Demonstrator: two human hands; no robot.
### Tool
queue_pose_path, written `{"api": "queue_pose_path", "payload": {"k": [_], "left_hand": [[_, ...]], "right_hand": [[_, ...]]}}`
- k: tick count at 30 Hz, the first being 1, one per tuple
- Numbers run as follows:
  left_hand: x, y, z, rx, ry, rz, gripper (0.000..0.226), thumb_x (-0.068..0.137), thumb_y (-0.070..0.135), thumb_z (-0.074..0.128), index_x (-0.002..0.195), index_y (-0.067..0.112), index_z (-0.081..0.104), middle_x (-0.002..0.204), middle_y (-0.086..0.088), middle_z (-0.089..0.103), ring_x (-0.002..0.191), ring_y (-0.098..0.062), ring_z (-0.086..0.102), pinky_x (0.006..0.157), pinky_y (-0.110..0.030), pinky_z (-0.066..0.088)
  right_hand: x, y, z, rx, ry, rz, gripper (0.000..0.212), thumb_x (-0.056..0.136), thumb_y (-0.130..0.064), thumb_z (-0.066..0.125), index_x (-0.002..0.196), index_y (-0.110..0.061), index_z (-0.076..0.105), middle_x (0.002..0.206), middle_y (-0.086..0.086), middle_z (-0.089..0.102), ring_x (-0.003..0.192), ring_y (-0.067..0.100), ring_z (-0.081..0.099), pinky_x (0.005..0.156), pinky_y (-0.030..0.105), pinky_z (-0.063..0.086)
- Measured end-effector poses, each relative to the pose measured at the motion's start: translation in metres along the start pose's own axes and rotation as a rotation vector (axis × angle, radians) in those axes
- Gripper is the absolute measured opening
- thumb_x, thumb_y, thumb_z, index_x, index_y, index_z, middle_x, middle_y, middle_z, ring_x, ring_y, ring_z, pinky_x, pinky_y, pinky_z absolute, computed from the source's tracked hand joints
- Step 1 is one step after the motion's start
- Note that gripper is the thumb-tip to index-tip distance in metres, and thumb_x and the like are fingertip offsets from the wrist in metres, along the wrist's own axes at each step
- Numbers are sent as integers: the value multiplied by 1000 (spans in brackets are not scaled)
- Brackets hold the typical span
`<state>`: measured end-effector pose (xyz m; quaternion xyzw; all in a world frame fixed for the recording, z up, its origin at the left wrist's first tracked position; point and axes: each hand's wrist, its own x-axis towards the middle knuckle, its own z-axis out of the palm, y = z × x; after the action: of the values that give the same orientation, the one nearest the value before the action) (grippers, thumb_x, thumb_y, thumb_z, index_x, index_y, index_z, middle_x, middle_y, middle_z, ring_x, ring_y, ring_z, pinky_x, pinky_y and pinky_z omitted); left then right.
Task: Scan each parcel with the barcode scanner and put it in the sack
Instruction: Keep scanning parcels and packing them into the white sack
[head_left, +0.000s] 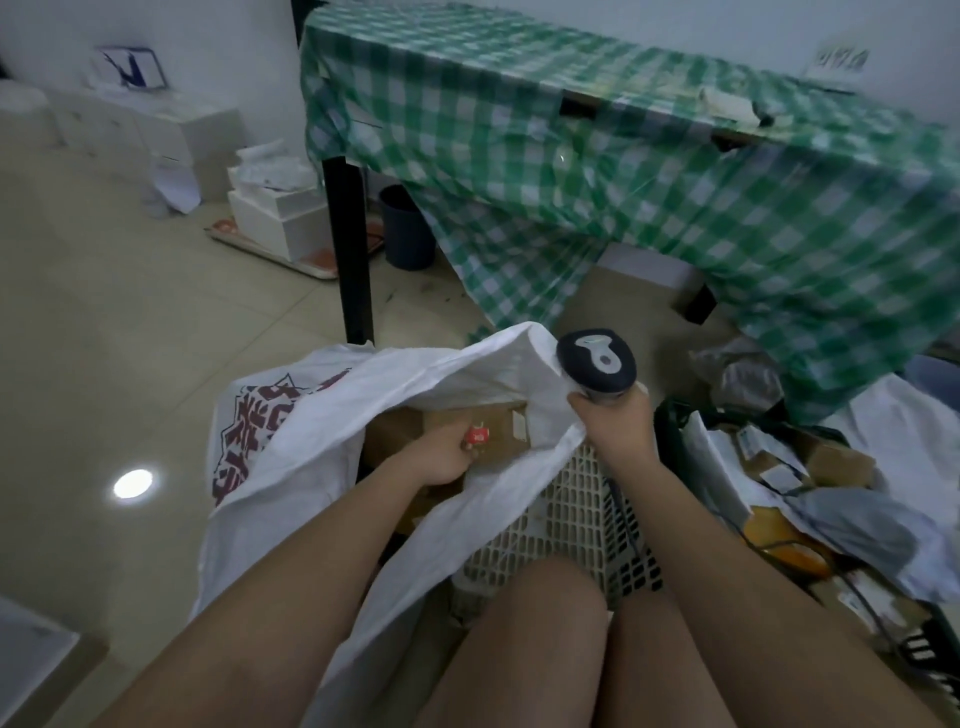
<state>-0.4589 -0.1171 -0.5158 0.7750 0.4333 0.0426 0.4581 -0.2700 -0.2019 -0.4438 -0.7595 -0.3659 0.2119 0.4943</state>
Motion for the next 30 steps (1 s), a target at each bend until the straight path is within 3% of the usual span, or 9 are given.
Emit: {"api": "queue_pose_path", "payload": {"k": [4, 11, 13, 15, 18, 21, 23, 25, 30], "left_hand": [[-14, 19, 0, -35, 58, -15, 47, 98, 32, 50, 144, 23, 41, 140, 0, 51, 123, -19, 51, 107, -41, 42], [-44, 99, 28, -239, 207, 121, 26, 102, 22, 40, 121, 24, 58, 111, 6, 64, 98, -14, 61, 89, -35, 52], [-48, 126, 45, -330, 191, 165, 27, 103, 14, 38, 117, 19, 60, 101, 3, 68, 94, -16, 64, 88, -35, 53], [-46, 151, 67, -349, 158, 230, 25, 102, 10, 39, 114, 14, 61, 92, 3, 68, 88, -18, 66, 89, -40, 54], [-39, 183, 106, -297, 61, 273, 22, 101, 11, 40, 110, 19, 59, 90, 8, 67, 86, -14, 66, 82, -35, 55], [-28, 209, 154, -205, -56, 288, 22, 101, 16, 41, 114, 21, 59, 102, 5, 68, 92, -10, 63, 78, -27, 52], [-18, 221, 190, -127, -135, 274, 21, 101, 21, 43, 115, 24, 59, 109, 4, 65, 97, -12, 61, 81, -28, 51], [-8, 231, 228, -24, -204, 255, 24, 100, 25, 45, 119, 22, 59, 114, 3, 63, 99, -12, 58, 79, -25, 47], [18, 229, 313, 148, -341, 170, 28, 99, 30, 48, 121, 19, 60, 125, 0, 59, 107, -16, 56, 85, -27, 45]], "right_hand": [[-11, -1, -18, 79, 8, 65, 30, 77, -13, 79, 103, -7, 67, 91, 3, 65, 89, 17, 61, 78, 32, 50], [-39, 18, -92, 120, 49, 153, 32, 81, -21, 77, 107, -9, 64, 93, 6, 68, 82, 19, 65, 65, 24, 55], [-52, 31, -118, 131, 99, 222, 32, 80, -23, 77, 106, -8, 65, 88, 4, 69, 85, 26, 68, 76, 39, 59], [-66, 47, -143, 157, 140, 291, 23, 81, -20, 76, 97, -9, 64, 79, 1, 67, 80, 28, 67, 81, 45, 56], [-92, 75, -179, 225, 221, 352, 25, 85, -14, 72, 105, -11, 57, 88, 1, 64, 77, 17, 61, 69, 30, 52], [-114, 111, -210, 316, 346, 428, 33, 86, -14, 71, 115, -6, 58, 107, 11, 65, 89, 24, 61, 73, 33, 49], [-125, 135, -229, 376, 431, 481, 21, 87, -8, 68, 106, -7, 59, 96, 9, 63, 78, 19, 60, 72, 37, 49], [-132, 158, -244, 400, 515, 529, 28, 87, -7, 68, 114, -4, 59, 94, 7, 61, 77, 16, 60, 75, 41, 49], [-135, 207, -266, 399, 567, 641, 33, 86, 1, 63, 118, 1, 58, 121, 27, 60, 104, 38, 58, 94, 52, 46]]}}
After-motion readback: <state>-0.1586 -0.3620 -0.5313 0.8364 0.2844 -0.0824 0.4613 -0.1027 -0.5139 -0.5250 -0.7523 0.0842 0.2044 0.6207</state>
